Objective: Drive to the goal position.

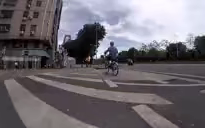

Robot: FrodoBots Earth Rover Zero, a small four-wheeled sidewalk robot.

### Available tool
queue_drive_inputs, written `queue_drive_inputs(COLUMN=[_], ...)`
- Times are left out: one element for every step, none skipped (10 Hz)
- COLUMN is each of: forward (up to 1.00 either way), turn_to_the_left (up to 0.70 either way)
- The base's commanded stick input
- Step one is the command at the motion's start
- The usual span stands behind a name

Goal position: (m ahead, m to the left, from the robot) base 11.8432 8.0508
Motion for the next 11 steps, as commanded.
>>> queue_drive_inputs(forward=[0.70,0.70,0.70,0.70,0.70,0.70,0.70,0.70,0.70,0.70,0.70], turn_to_the_left=[0.00,0.00,0.00,0.09,0.11,0.12,0.13,0.14,0.14,0.13,0.06])
